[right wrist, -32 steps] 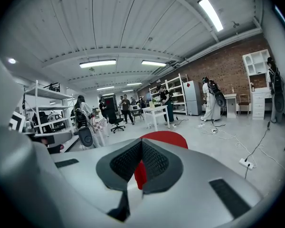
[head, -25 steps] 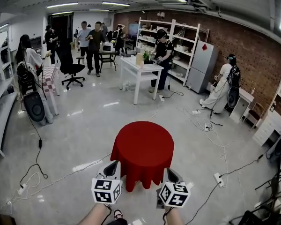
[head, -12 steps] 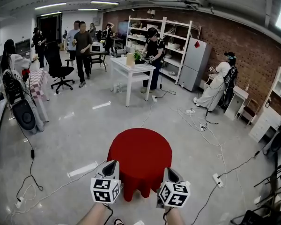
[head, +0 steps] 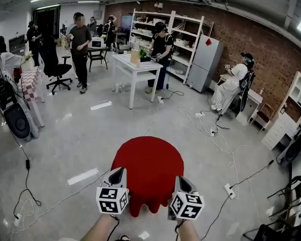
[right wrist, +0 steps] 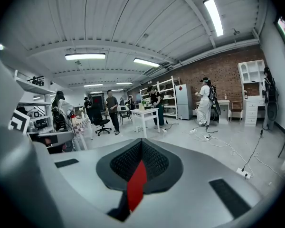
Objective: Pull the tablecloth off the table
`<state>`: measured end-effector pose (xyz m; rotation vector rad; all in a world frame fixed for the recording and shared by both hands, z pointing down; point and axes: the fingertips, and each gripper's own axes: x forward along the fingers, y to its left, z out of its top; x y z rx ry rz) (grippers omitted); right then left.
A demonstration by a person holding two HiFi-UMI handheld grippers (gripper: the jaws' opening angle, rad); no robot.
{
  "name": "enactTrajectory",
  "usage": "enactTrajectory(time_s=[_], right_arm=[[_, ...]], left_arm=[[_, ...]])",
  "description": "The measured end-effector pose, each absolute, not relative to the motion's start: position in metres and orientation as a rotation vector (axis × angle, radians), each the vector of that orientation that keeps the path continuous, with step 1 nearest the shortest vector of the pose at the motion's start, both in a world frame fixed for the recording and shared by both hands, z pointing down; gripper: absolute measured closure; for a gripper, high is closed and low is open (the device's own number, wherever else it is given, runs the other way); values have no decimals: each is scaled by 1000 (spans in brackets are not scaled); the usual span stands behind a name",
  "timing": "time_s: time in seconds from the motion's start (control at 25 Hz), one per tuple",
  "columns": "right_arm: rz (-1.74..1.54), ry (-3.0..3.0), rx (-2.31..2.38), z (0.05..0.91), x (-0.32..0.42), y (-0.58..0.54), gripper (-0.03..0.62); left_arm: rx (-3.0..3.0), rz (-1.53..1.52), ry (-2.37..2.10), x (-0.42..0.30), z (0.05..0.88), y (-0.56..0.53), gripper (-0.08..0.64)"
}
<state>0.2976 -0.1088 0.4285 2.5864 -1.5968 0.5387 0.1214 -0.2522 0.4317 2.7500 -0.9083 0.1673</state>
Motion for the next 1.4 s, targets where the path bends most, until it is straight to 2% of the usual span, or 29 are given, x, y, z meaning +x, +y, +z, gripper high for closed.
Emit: enactTrajectory(time_s=[0.72, 1.4], right_arm=[[676, -1704, 2401, 475, 321, -164, 568], [904, -1711, 2183, 570, 332, -161, 568]], left_arm=[[2563, 354, -1101, 101, 497, -273, 545], [2349, 511, -1180, 80, 599, -245, 545]])
